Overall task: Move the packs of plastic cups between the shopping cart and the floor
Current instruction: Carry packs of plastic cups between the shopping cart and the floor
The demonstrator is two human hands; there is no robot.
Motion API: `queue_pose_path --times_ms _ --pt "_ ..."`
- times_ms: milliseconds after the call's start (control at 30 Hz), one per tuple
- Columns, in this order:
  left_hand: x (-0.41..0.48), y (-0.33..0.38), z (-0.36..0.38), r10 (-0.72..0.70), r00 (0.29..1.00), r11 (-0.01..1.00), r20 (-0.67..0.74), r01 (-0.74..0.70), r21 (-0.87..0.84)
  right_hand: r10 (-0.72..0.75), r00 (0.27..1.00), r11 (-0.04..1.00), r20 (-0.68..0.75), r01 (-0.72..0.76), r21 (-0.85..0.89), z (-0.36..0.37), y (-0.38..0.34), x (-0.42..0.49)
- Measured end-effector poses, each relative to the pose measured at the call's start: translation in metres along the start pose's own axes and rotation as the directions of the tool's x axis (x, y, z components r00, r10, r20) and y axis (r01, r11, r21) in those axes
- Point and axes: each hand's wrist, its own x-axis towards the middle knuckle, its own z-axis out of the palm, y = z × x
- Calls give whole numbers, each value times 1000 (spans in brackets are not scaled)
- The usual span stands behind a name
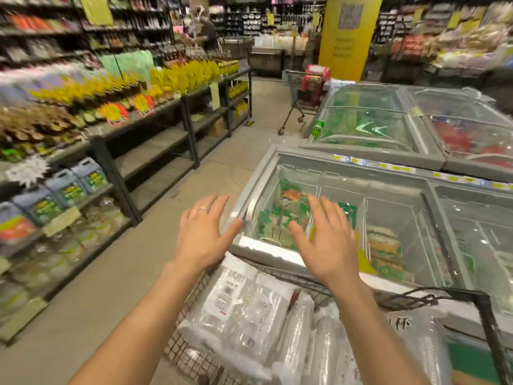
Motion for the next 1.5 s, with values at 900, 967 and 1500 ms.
queue_pose_path --times_ms 900,967,1500 --pt "-258 -430 -346 -528 688 711 -498 678 184 -720 693 641 -29 681 354 154 -572 -65" --pt "-286 -449 -361 -560 640 657 -526 730 188 -763 645 584 -33 711 391 167 -605 -80" --pt "-355 -603 -420 -650 413 314 -638 910 270 -928 372 319 -5 804 501 306 -820 -112"
